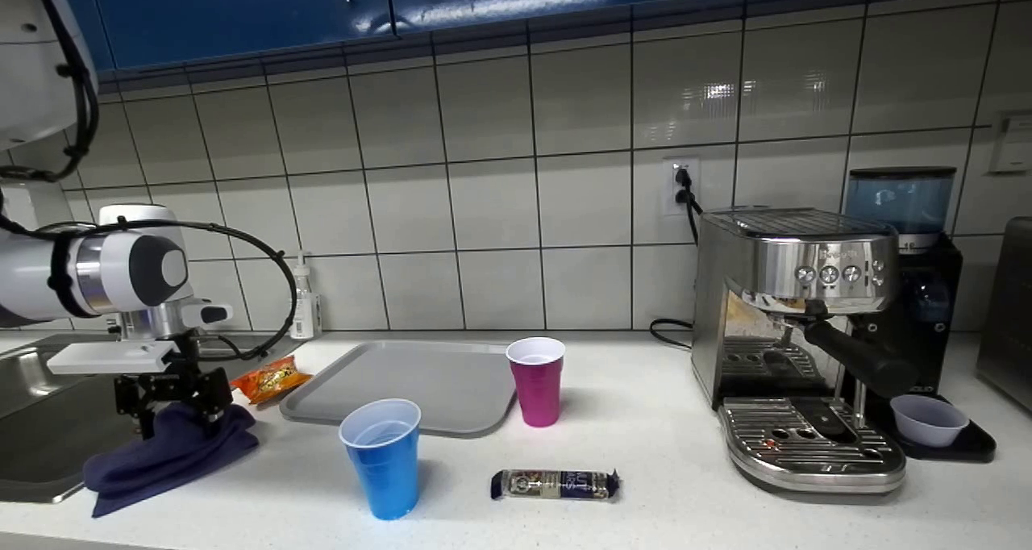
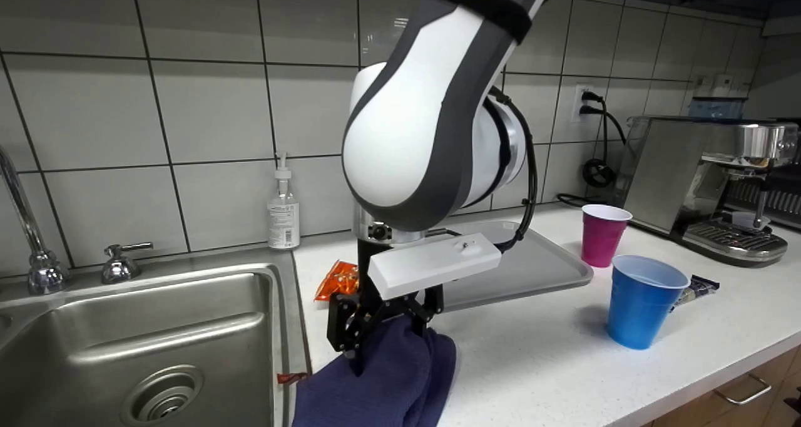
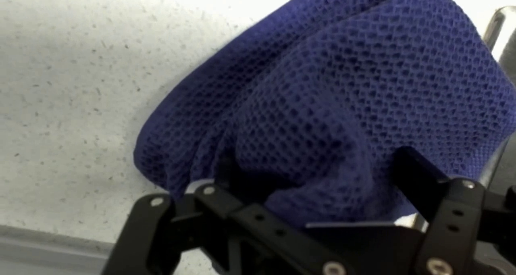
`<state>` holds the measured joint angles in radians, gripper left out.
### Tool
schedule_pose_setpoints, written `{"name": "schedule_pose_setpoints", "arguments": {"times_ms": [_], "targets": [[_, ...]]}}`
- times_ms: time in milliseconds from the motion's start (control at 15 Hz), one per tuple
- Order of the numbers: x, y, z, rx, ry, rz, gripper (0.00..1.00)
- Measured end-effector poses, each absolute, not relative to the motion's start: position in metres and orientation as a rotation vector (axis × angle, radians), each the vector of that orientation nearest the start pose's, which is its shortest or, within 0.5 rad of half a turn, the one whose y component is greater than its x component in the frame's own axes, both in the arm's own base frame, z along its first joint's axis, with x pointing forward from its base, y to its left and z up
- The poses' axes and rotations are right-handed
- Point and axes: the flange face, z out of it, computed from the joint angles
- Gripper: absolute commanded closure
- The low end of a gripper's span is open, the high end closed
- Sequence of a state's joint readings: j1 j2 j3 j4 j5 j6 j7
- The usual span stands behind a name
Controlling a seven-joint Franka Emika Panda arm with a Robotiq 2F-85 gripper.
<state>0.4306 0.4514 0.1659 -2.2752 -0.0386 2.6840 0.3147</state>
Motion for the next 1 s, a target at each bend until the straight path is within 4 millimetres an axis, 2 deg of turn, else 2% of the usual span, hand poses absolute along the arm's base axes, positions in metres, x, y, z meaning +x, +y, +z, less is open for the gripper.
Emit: {"name": "schedule_pose_setpoints", "arguments": {"times_ms": [333, 400, 467, 533, 1000], "targets": [[0.4329, 0.2994, 0.1517, -3.084, -0.482, 0.073, 0.0], [0.4329, 0.2997, 0.1514, -3.085, -0.482, 0.068, 0.25], [0.433, 0.2999, 0.1512, -3.087, -0.484, 0.063, 0.26], [0.4328, 0.3003, 0.1512, -3.087, -0.486, 0.059, 0.32], [0.4321, 0.3024, 0.1516, -3.084, -0.487, 0.043, 0.88]]}}
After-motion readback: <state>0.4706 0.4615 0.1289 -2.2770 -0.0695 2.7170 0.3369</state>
